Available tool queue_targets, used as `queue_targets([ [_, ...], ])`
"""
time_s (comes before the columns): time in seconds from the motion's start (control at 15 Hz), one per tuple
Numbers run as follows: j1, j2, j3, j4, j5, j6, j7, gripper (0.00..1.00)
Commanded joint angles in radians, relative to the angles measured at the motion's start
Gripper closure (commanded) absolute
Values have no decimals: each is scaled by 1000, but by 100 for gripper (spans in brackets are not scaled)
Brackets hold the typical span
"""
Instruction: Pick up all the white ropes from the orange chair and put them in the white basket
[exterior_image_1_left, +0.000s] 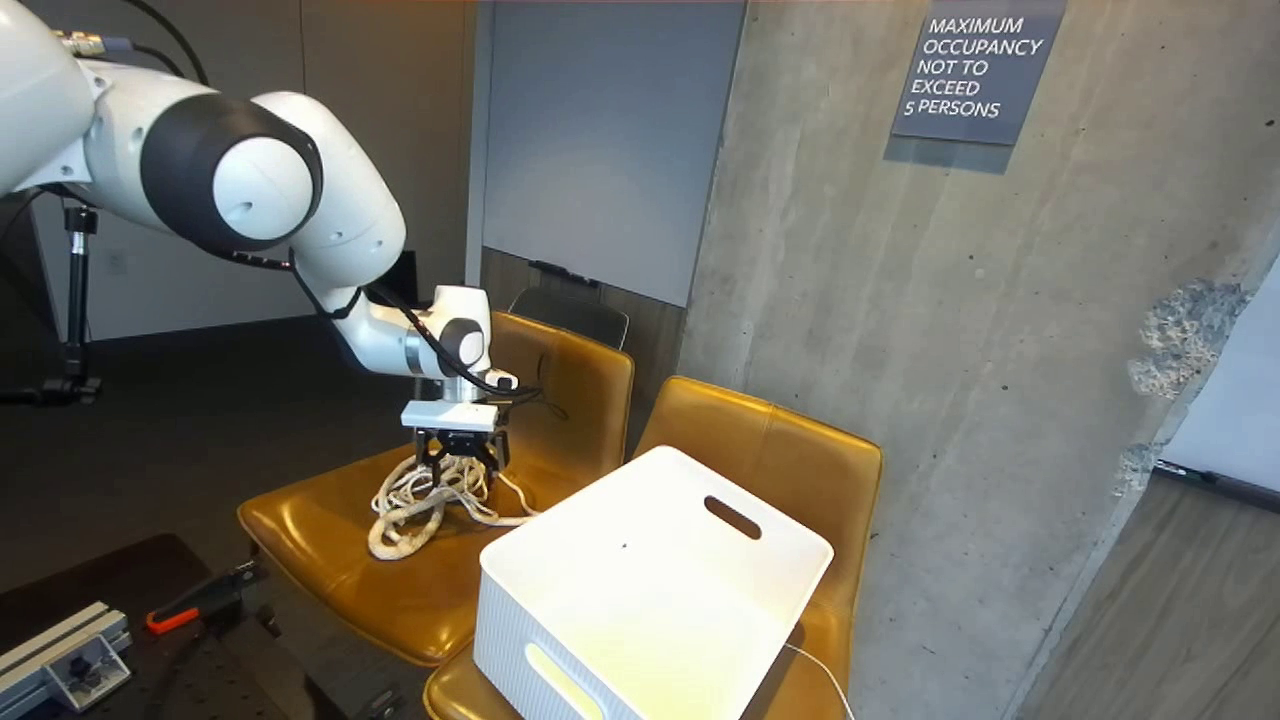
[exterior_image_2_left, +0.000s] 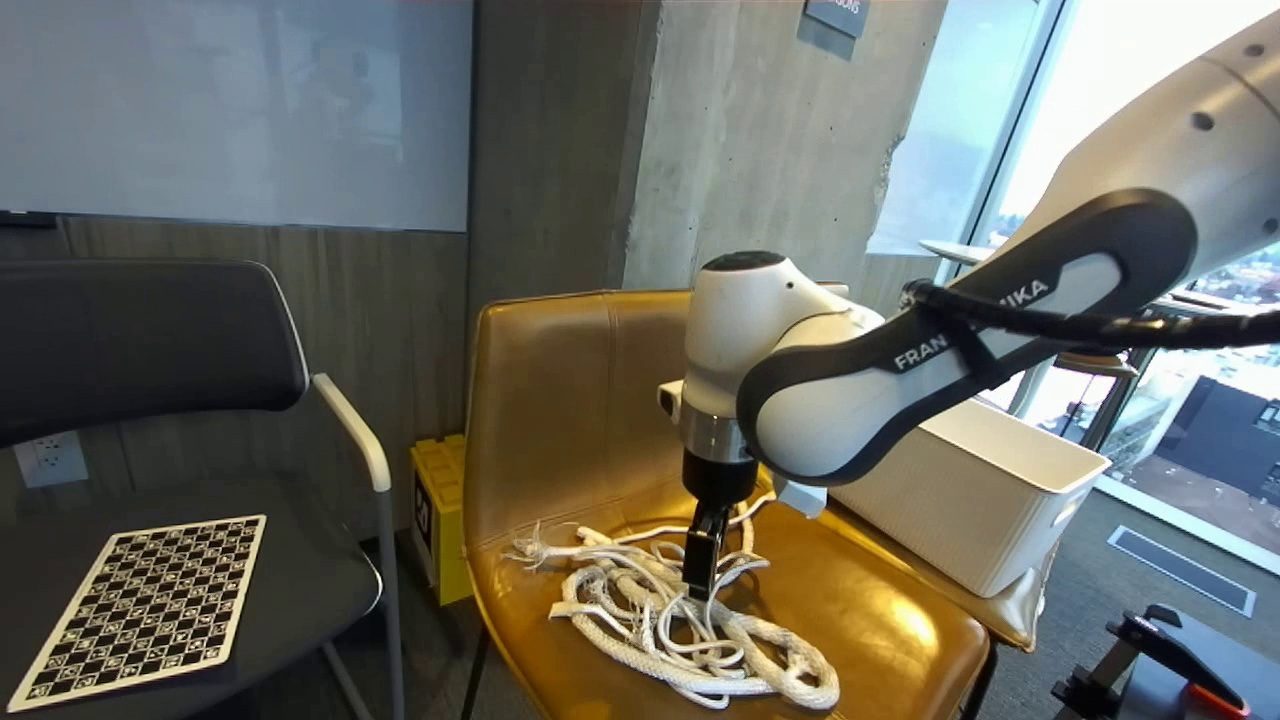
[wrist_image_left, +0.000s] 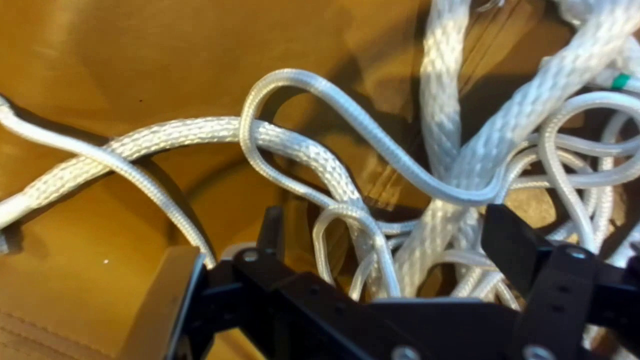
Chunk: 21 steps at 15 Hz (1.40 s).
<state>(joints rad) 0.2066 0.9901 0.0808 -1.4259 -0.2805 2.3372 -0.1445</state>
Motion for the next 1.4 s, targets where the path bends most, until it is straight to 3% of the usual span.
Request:
queue_targets([
  [0.0, 5, 113, 16, 113, 38, -48, -31, 0],
  [0.13, 10, 192, 4, 189, 45, -77, -25, 0],
  [0.2, 7, 225, 0, 230, 49, -99, -28, 9],
  [0.27, 5, 250, -7, 266, 49, -124, -26, 26],
  [0.67, 10, 291, -16, 378, 67, -252, -11, 72],
  [0.87, 18, 237, -15, 324, 48, -263, 20, 94],
  [1.0, 21, 177, -19, 265, 41, -252, 39, 100],
  [1.33, 29, -51, -35, 67, 3, -224, 124, 100],
])
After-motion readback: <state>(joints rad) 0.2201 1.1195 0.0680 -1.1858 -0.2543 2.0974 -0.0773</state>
